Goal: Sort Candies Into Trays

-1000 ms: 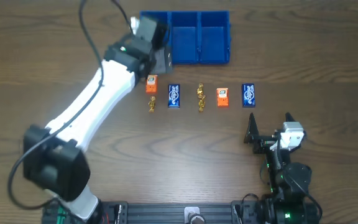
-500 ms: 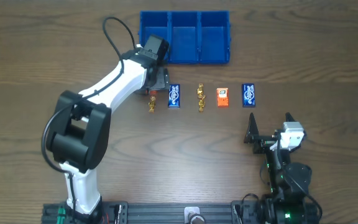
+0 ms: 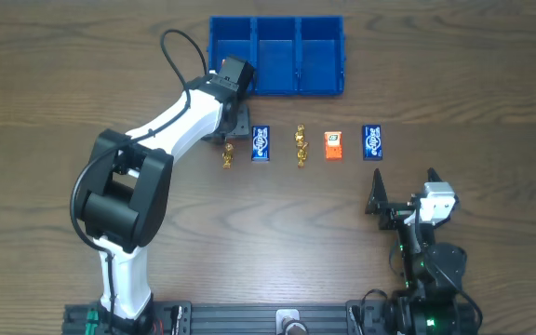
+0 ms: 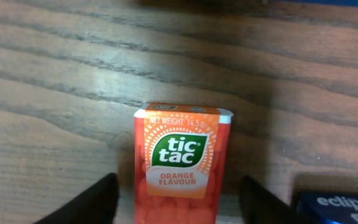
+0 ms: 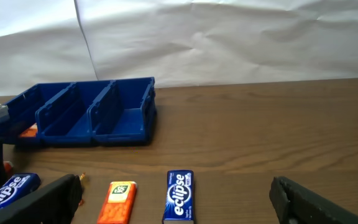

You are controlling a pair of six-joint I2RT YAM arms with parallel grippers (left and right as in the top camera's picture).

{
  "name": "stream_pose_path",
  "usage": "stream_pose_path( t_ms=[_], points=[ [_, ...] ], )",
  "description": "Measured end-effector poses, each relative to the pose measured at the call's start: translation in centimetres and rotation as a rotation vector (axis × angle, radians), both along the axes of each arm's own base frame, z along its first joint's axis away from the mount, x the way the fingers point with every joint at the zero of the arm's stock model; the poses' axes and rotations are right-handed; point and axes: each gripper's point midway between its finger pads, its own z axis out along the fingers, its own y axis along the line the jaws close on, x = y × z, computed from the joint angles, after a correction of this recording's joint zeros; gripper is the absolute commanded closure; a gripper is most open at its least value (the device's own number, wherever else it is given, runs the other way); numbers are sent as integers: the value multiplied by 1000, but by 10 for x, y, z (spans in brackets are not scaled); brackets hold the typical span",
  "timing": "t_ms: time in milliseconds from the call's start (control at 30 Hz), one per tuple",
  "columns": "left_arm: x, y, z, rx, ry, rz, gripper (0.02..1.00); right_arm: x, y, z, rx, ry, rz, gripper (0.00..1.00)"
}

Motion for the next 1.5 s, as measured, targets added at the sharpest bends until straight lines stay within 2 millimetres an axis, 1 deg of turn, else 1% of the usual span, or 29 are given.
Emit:
stream_pose_path(
  t_ms=[67, 100, 167, 233, 500, 533, 600, 633, 700, 767, 800, 833, 867, 900, 933, 1000, 1033, 1067, 1133, 1167, 1200, 1267, 1333, 1400, 1467, 1500],
  points=[
    [0, 0, 0, 2, 0, -4, 584, 0, 0, 0, 0, 0, 0, 1],
    [0, 0, 0, 2, -1, -5, 636, 0, 0, 0, 0, 0, 0, 1],
    [0, 0, 0, 2, 0, -4, 693, 0, 0, 0, 0, 0, 0, 1],
    [0, 0, 0, 0, -2, -5, 730, 0, 0, 0, 0, 0, 0, 1],
    [2, -3, 2, -12, -6, -10, 768, 0, 0, 0, 0, 0, 0, 1],
    [3, -5, 4, -15, -9, -12, 763, 0, 0, 0, 0, 0, 0, 1],
    [7, -8, 15, -25, -36, -15, 759, 0, 0, 0, 0, 0, 0, 1],
    [9, -10, 24, -30, -56, -16, 757, 0, 0, 0, 0, 0, 0, 1],
    [21, -16, 60, -53, -137, -19, 750, 0, 0, 0, 0, 0, 0, 1],
    [40, -25, 108, -87, -249, -26, 750, 0, 0, 0, 0, 0, 0, 1],
    [52, -30, 138, -109, -320, -29, 755, 0, 0, 0, 0, 0, 0, 1],
    [62, -33, 161, -124, -377, -31, 755, 0, 0, 0, 0, 0, 0, 1],
    [74, -37, 191, -142, -452, -32, 755, 0, 0, 0, 0, 0, 0, 1],
    [81, -39, 210, -150, -500, -34, 757, 0, 0, 0, 0, 0, 0, 1],
    [90, -40, 234, -161, -559, -36, 755, 0, 0, 0, 0, 0, 0, 1],
    [99, -40, 251, -159, -599, -37, 752, 0, 0, 0, 0, 0, 0, 1],
    [105, -40, 253, -157, -608, -36, 750, 0, 0, 0, 0, 0, 0, 1],
    [115, -39, 249, -148, -605, -32, 748, 0, 0, 0, 0, 0, 0, 1],
    [123, -35, 228, -123, -568, -30, 748, 0, 0, 0, 0, 0, 0, 1],
    [127, -32, 210, -107, -533, -26, 750, 0, 0, 0, 0, 0, 0, 1],
    [129, -28, 184, -84, -477, -21, 750, 0, 0, 0, 0, 0, 0, 1],
    [130, -21, 151, -56, -406, -15, 750, 0, 0, 0, 0, 0, 0, 1],
    [129, -14, 123, -31, -344, -8, 748, 0, 0, 0, 0, 0, 0, 1],
    [128, -11, 116, -25, -327, -4, 737, 0, 0, 0, 0, 0, 0, 1],
    [130, -10, 117, -27, -331, -2, 717, 0, 0, 0, 0, 0, 0, 1],
    [130, -10, 117, -27, -333, -2, 689, 0, 0, 0, 0, 0, 0, 1]
  ],
)
